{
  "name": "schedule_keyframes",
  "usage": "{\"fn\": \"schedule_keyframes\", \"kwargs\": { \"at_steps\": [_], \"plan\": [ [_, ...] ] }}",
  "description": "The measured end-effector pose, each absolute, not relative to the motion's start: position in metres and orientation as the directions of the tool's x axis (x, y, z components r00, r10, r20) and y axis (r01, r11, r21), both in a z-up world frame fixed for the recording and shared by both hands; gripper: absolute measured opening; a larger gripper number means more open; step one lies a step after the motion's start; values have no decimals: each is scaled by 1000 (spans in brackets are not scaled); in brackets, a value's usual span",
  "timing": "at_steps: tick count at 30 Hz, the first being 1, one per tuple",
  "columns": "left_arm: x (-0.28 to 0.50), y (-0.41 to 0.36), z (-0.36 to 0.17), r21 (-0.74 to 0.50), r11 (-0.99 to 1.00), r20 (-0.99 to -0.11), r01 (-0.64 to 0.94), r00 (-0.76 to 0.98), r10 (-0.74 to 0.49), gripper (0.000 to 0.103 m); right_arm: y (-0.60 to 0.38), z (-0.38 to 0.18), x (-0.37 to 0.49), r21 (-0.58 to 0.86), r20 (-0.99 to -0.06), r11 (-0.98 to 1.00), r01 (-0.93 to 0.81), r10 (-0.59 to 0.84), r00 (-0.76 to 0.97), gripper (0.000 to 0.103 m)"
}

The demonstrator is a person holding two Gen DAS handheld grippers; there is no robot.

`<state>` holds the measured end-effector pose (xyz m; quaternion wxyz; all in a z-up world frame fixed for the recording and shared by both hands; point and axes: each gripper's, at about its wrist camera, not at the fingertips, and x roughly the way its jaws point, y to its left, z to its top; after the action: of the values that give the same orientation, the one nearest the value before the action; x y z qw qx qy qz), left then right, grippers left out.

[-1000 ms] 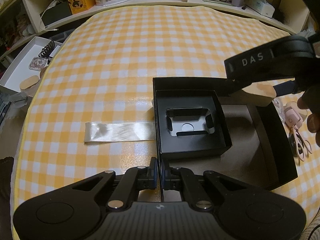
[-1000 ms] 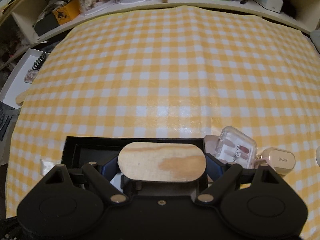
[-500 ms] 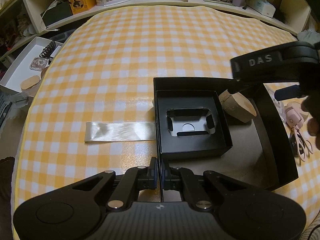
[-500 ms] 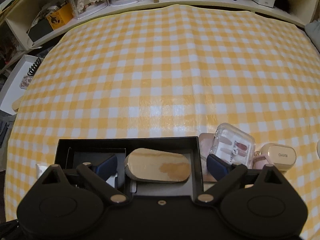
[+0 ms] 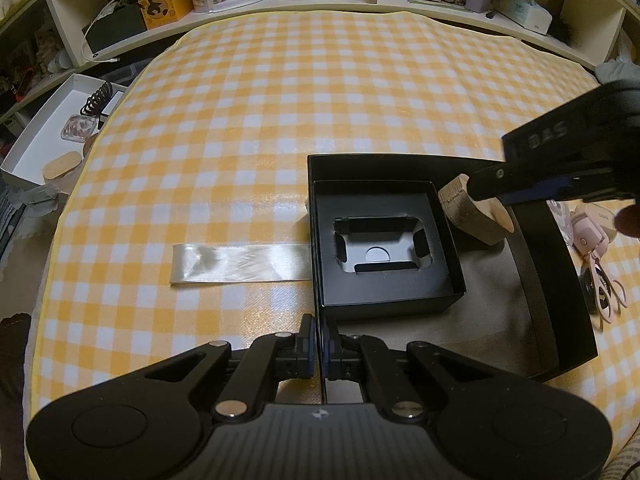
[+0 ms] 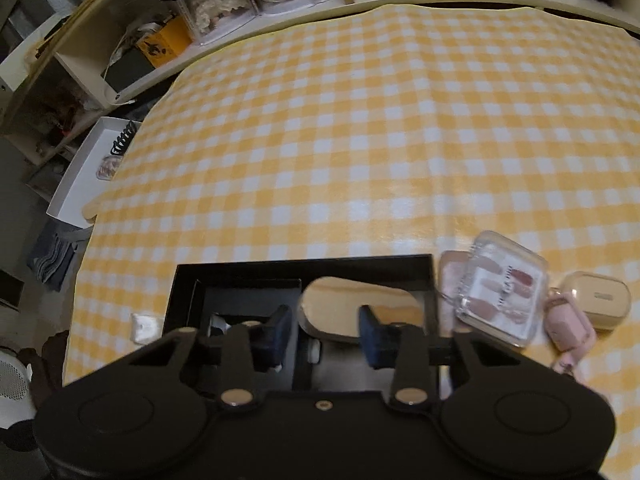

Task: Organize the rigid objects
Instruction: 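Lower the wooden oval lid into the large black box and open the right tool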

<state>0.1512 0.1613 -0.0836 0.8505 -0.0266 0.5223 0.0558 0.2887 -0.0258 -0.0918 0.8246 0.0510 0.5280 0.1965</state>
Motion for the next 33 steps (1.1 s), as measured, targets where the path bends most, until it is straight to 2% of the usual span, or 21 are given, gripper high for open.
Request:
{"fn": "schedule_keyframes", "kwargs": {
  "at_steps": [2, 4, 9, 14, 18, 19, 23, 29, 31, 33],
  "plan": [
    [151, 161, -83, 13, 992, -891, -122, 449, 67, 4, -21, -101, 291, 273, -856, 919, -283, 367, 364, 18],
    [151, 161, -84, 13, 992, -892, -123, 448, 67, 4, -14, -107, 285, 226, -866, 933, -281, 324, 380, 2],
    [151, 161, -84, 13, 992, -892, -122, 448, 67, 4, -22, -128, 286, 255, -879, 936, -243, 329, 344, 2],
    [151, 161, -83, 16, 992, -893, -124, 445, 70, 4, -38, -123, 282, 286, -871, 928, -238, 356, 339, 4],
    [152, 162, -83, 10, 991, -895, -132, 442, 68, 4, -52, -109, 275, 296, -865, 921, -254, 371, 338, 13],
    [152, 162, -83, 9, 991, -895, -135, 440, 69, 3, -56, -104, 272, 301, -861, 917, -262, 380, 339, 19],
    [154, 163, -84, 8, 990, -897, -144, 436, 71, 3, -64, -88, 261, 310, -844, 905, -292, 403, 354, 32],
    [153, 167, -86, -4, 989, -900, -150, 432, 62, 3, -77, -65, 247, 305, -817, 890, -340, 428, 387, 64],
    [152, 166, -87, -1, 989, -901, -149, 429, 64, 3, -84, -57, 244, 303, -805, 882, -360, 439, 398, 79],
    [153, 164, -88, 2, 989, -902, -149, 426, 66, 3, -83, -52, 242, 300, -795, 877, -375, 447, 410, 84]
  ]
}}
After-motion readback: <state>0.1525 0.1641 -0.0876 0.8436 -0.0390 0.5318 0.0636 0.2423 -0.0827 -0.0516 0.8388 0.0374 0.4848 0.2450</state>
